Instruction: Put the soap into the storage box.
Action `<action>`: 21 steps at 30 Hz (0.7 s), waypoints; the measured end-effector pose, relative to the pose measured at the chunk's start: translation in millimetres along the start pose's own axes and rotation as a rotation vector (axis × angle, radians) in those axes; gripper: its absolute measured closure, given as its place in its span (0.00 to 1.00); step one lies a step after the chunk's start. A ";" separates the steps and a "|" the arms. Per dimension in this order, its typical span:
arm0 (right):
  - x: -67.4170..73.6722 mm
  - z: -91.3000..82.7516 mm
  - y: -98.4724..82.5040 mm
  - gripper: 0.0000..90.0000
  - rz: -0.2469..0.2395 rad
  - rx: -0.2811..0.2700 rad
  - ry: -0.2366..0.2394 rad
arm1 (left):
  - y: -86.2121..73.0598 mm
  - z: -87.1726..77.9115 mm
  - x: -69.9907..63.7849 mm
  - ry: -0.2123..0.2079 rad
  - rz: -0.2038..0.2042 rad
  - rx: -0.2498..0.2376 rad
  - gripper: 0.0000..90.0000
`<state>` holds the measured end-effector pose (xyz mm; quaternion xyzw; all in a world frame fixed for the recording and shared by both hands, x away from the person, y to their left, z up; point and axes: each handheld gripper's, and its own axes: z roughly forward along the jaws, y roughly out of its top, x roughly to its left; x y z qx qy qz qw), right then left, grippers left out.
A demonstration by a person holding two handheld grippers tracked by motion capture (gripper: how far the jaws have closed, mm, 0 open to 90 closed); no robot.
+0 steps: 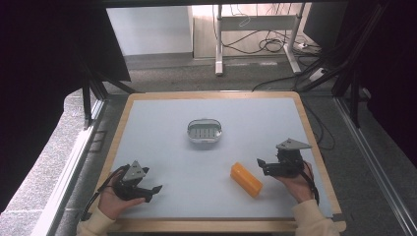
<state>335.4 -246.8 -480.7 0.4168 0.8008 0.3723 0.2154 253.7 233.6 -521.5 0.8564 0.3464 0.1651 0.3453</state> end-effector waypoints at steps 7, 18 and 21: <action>-5.9 -5.1 -8.5 0.10 0.028 0.011 0.005 | 0.2 0.4 -2.5 -0.004 0.010 -0.004 0.21; -5.4 -11.1 -4.3 0.17 0.050 0.003 -0.036 | -2.8 -2.0 1.1 -0.038 0.003 -0.020 0.21; -6.1 -10.0 -5.3 0.18 0.047 0.015 -0.021 | -2.8 -1.8 1.0 -0.038 0.001 -0.019 0.21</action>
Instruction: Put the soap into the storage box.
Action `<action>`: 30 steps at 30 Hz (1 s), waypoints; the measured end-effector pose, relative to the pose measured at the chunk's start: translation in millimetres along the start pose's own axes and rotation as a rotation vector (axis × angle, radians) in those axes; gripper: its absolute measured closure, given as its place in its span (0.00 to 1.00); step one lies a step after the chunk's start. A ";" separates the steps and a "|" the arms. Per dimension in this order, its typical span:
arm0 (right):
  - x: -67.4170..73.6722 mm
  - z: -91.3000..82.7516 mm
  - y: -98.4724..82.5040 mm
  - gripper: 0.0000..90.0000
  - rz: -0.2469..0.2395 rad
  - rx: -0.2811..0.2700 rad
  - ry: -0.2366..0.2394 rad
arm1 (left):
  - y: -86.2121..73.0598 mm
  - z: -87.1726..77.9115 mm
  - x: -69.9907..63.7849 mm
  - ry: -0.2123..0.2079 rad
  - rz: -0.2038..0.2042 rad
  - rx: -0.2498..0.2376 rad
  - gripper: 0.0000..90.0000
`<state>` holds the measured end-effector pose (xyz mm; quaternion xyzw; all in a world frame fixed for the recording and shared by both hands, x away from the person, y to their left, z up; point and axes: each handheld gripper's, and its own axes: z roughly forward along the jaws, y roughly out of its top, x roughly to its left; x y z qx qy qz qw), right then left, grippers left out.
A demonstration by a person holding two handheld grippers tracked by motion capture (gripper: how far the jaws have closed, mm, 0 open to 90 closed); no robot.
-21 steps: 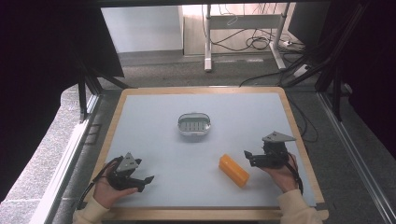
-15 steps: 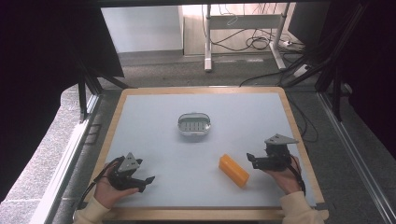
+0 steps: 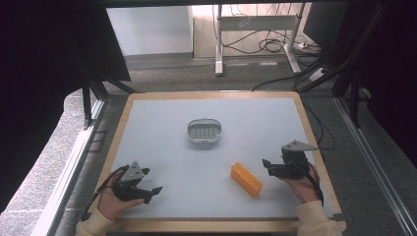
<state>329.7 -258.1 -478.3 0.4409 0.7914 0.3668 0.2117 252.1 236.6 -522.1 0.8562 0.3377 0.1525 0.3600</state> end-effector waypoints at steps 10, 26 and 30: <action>0.6 -2.9 -2.3 0.18 -0.010 0.019 0.016 | -0.2 2.3 -1.0 0.007 -0.004 0.009 0.21; 11.3 -15.9 20.6 0.18 -0.008 0.020 0.071 | -0.6 0.6 -0.1 0.016 -0.004 0.004 0.21; 15.2 -17.5 25.7 0.18 -0.017 0.046 0.096 | -1.1 1.4 -0.4 0.011 -0.004 0.007 0.21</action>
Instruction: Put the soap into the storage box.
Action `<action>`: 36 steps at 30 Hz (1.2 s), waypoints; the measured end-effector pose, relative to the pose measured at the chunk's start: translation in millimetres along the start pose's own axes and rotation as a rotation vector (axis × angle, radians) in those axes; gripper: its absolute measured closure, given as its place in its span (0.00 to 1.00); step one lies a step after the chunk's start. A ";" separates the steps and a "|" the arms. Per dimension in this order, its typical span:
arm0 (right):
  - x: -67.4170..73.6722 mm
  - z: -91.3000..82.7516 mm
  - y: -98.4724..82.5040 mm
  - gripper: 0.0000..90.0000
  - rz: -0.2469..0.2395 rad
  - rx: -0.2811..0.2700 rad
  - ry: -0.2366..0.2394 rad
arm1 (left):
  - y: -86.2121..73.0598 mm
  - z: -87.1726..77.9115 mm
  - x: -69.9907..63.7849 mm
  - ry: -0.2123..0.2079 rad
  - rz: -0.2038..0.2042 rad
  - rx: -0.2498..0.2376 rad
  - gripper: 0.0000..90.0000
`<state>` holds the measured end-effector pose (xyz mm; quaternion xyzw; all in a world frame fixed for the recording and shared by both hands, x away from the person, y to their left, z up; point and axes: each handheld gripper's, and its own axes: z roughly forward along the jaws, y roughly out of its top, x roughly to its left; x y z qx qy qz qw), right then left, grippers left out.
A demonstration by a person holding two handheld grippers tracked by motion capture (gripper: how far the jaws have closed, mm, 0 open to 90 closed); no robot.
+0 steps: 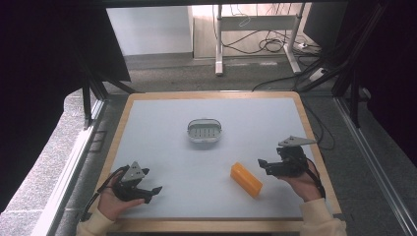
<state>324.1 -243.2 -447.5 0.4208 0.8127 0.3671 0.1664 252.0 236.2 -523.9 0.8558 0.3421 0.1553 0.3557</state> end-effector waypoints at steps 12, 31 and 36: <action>22.7 0.5 21.9 0.23 -0.073 0.056 0.052 | -0.3 -2.1 0.8 0.003 0.002 -0.009 0.21; 51.2 2.9 25.1 0.28 -0.149 0.090 0.098 | -0.1 -1.7 0.0 0.007 0.010 -0.007 0.21; 56.7 8.6 20.5 0.29 -0.167 0.125 0.087 | -0.3 -0.2 -0.4 0.006 0.009 -0.002 0.21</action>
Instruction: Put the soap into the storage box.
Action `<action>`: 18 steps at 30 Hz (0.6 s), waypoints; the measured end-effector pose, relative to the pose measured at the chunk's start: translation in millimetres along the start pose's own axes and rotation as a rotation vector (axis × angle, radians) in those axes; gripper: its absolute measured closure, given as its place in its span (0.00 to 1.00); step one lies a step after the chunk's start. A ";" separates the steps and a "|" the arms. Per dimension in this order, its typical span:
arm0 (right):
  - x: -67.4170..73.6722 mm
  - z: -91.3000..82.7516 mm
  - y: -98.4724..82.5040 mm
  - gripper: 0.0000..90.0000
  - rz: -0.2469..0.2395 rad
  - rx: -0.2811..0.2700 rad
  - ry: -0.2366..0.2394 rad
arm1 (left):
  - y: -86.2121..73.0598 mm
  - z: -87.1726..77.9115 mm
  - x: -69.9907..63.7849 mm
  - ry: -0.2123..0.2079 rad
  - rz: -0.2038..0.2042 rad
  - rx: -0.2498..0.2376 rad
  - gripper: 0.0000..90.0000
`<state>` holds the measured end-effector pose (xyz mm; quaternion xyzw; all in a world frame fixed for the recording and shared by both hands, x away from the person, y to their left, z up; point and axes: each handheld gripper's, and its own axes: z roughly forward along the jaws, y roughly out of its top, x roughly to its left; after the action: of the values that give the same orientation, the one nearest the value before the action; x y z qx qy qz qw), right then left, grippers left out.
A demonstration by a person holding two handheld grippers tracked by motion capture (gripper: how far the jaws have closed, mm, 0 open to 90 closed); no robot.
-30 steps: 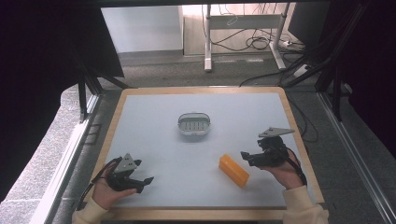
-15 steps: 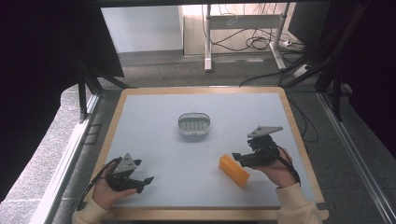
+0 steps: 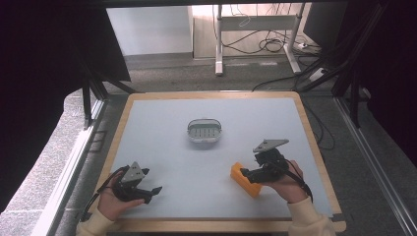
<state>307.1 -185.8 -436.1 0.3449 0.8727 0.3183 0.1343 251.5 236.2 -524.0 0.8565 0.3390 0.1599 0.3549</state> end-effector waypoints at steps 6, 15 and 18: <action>4.7 5.7 -1.8 0.30 -0.023 0.032 -0.007 | 0.0 -0.1 -0.3 0.000 0.001 0.002 0.21; 8.3 14.0 -3.9 0.30 -0.046 0.097 -0.023 | -0.1 0.6 -0.4 0.000 0.006 0.007 0.21; 8.9 17.5 -4.9 0.31 -0.046 0.125 -0.025 | -0.2 0.6 -0.4 0.000 0.006 0.007 0.21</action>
<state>306.1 -174.3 -452.8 0.3363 0.8968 0.2559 0.1307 251.5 235.7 -524.5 0.8587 0.3370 0.1599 0.3513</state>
